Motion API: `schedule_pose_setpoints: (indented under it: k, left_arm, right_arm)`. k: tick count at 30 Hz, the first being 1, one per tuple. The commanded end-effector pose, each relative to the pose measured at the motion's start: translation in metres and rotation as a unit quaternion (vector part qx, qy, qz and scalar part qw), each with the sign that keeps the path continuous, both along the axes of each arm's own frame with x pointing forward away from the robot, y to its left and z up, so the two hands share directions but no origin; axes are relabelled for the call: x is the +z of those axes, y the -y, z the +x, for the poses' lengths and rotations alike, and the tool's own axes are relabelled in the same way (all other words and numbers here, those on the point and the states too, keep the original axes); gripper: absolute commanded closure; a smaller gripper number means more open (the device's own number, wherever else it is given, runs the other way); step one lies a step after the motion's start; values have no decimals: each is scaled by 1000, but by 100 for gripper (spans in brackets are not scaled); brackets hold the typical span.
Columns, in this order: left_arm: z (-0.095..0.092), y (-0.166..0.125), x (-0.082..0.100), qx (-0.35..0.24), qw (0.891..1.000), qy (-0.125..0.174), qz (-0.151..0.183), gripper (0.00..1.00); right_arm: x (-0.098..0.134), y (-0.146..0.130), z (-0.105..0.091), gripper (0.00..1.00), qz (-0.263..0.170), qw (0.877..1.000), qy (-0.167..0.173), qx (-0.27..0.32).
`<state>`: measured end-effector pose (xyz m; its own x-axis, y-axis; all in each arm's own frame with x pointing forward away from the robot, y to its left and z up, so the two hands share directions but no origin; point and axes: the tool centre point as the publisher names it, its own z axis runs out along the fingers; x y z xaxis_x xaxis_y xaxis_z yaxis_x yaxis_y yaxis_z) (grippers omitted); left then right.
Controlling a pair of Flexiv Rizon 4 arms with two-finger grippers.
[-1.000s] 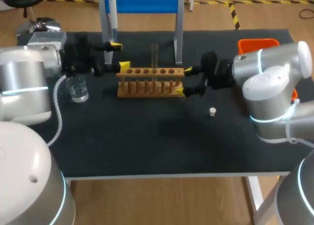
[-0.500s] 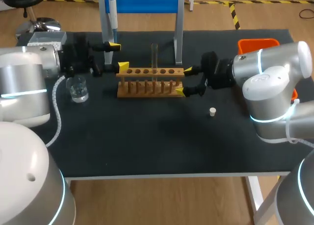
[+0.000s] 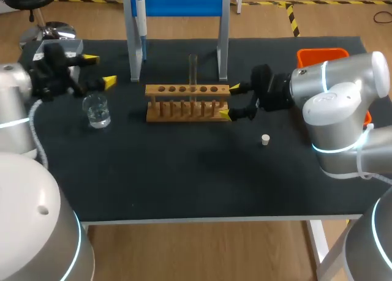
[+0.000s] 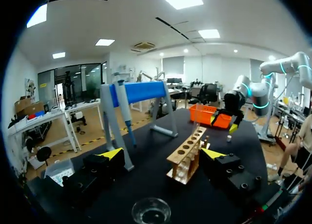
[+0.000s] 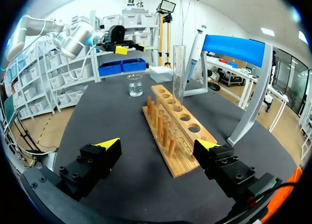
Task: Invert the test tube, pick up the pipette, mount the tip to pipette, aspirate from beaker and dispense into the tube, eject the tip, return the pipette, and cap with the stopper.
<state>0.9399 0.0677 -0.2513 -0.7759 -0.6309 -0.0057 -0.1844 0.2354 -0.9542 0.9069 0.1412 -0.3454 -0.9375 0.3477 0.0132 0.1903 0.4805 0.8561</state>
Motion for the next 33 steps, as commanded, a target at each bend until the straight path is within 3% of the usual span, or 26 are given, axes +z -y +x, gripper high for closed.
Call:
schedule_pose_setpoints:
  k: [1, 10, 16, 20, 24, 33]
  left_arm:
    - [-43, -57, 16, 68, 998, -5, 18, 0]
    - [-53, -116, 1, 160, 986, -26, 29, 0]
    - [-54, -139, -7, 201, 978, -38, 30, 0]
    - [-53, -145, -9, 215, 975, -41, 31, 0]
    - [-51, -148, -8, 239, 966, -53, 79, 0]
    - [-36, -143, -9, 275, 953, -70, 101, 0]
  right_arm:
    - [0, 1, 0, 0, -1, 1000, -1, 1]
    - [0, 1, 0, 0, -1, 1000, -1, 1]
    - [0, 1, 0, 0, -1, 1000, -1, 1]
    - [0, 1, 0, 0, -1, 1000, -1, 1]
    - [0, 1, 0, 0, -1, 1000, -1, 1]
    - [0, 1, 0, 0, -1, 1000, -1, 1]
